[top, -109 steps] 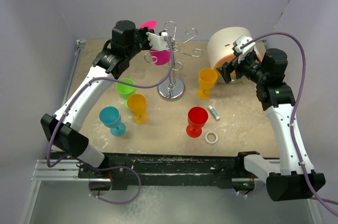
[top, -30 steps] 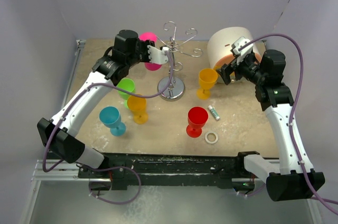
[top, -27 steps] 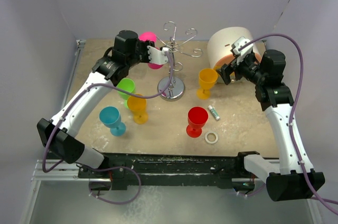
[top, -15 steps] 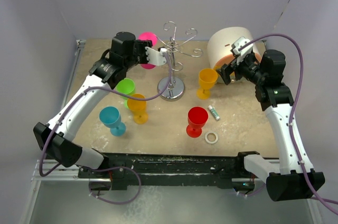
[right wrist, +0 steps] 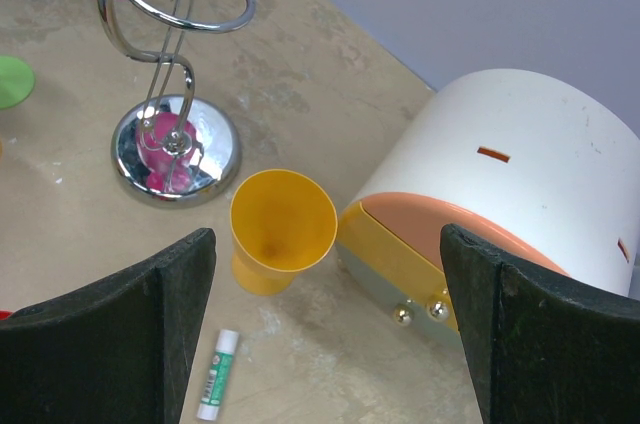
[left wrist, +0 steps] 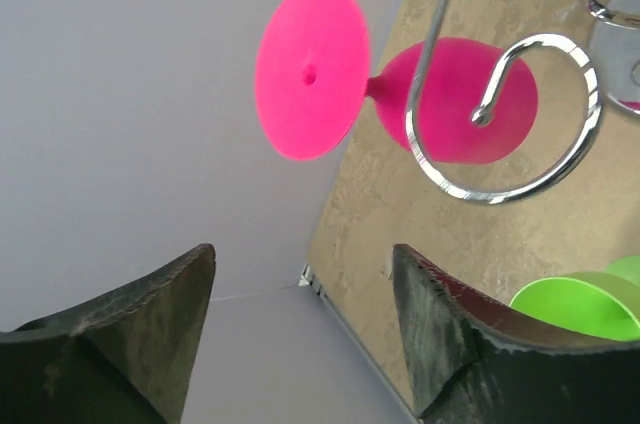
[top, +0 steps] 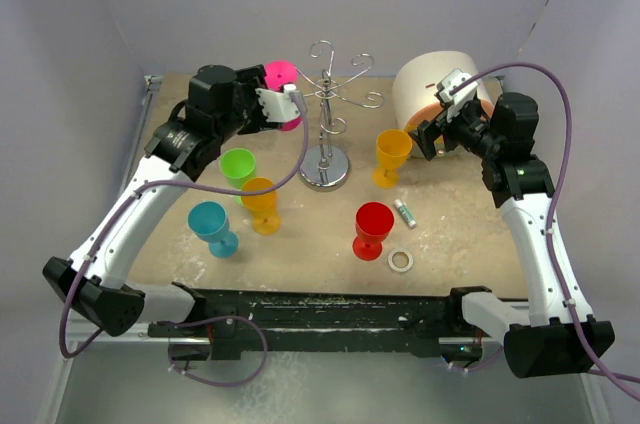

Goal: Place the wine glass upside down on the wine glass rack

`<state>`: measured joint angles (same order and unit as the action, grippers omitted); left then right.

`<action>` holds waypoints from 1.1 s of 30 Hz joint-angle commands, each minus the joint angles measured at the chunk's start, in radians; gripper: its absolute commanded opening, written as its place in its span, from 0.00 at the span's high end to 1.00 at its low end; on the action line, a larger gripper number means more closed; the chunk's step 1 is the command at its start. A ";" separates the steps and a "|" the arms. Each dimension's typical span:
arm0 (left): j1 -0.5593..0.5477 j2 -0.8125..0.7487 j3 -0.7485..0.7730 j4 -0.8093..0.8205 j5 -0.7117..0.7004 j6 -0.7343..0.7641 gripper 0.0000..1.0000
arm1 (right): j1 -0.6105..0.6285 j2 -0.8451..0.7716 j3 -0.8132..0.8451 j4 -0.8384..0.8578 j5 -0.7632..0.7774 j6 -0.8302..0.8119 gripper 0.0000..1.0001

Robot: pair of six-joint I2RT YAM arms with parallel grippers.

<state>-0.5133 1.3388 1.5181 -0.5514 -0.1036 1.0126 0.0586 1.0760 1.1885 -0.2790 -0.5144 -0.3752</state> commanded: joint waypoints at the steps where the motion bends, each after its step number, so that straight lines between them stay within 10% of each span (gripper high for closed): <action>1: 0.059 -0.078 0.024 -0.001 0.035 -0.166 0.22 | -0.003 -0.002 0.002 0.041 0.006 -0.013 0.04; 6: 0.171 -0.130 -0.014 0.003 0.109 -0.383 0.07 | -0.004 0.001 0.002 0.049 0.020 -0.006 0.04; 17: 0.368 -0.165 -0.100 -0.183 0.224 -0.707 0.07 | -0.004 0.012 -0.004 0.054 0.008 -0.006 0.04; 33: 0.403 0.040 -0.171 -0.256 0.309 -0.707 0.14 | -0.004 0.012 -0.017 0.056 0.014 -0.018 0.04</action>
<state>-0.1177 1.3411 1.3373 -0.8093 0.1677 0.3080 0.0586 1.0931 1.1717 -0.2699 -0.5102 -0.3756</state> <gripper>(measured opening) 0.892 0.958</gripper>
